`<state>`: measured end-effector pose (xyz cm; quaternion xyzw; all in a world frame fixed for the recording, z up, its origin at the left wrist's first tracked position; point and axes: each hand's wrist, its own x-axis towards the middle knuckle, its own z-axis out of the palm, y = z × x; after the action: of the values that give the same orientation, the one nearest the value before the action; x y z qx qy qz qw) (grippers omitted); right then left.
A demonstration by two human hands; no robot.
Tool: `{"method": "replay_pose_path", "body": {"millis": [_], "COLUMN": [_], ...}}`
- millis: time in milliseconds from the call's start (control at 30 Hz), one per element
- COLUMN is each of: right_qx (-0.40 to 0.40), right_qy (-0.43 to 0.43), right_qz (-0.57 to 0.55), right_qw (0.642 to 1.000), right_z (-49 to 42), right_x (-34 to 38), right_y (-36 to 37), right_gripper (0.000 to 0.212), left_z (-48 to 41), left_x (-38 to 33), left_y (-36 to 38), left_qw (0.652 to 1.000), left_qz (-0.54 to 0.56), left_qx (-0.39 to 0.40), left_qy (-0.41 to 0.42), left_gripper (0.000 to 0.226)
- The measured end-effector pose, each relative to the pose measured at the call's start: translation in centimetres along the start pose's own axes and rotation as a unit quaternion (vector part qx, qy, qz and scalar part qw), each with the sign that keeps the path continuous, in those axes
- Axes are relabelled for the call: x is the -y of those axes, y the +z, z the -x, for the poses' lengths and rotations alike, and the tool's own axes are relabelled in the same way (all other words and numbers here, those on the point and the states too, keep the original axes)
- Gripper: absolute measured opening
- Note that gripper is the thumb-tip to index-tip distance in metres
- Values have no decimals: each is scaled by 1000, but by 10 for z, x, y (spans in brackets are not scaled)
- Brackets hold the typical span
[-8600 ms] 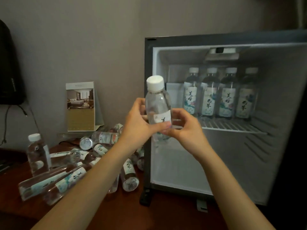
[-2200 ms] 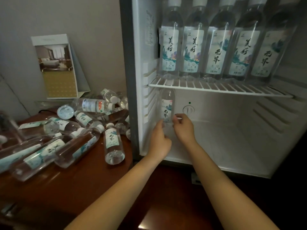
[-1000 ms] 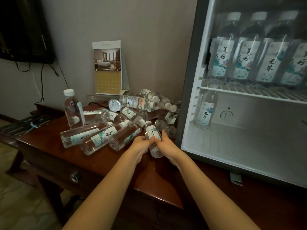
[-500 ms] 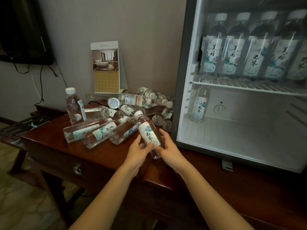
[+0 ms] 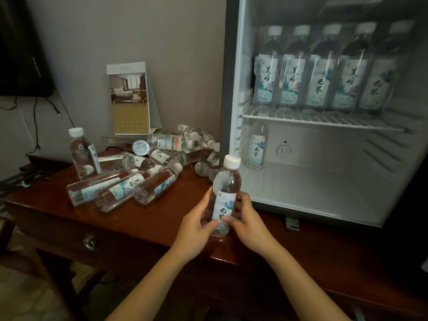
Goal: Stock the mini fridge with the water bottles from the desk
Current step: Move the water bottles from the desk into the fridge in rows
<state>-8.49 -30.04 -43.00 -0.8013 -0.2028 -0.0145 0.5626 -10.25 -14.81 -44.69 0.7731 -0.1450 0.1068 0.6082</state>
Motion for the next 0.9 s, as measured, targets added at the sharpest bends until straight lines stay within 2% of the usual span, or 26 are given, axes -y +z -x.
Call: {"method": "replay_pose_path", "body": {"millis": [133, 300, 433, 767, 900], "right_qx": [-28, -99, -133, -117, -109], "right_qy": [-16, -36, -38, -13, -12], "right_qz": [16, 18, 39, 69, 72], "right_qw": [999, 994, 990, 991, 991], "right_z": [5, 1, -15, -50, -67], "right_x": [3, 9, 11, -9, -11], "right_y": [-19, -54, -83, -105, -106], "right_gripper": [52, 52, 51, 54, 54], "left_z": [-9, -42, -79, -116, -131], "left_x": [-7, -27, -37, -17, -6], "left_y": [15, 46, 76, 100, 101], "left_qw": [1000, 998, 997, 999, 1000], "left_qz": [11, 26, 2, 37, 15], "left_qx": [17, 28, 41, 32, 1], "left_qy": [9, 48, 62, 22, 26], "left_gripper": [77, 75, 73, 72, 71]}}
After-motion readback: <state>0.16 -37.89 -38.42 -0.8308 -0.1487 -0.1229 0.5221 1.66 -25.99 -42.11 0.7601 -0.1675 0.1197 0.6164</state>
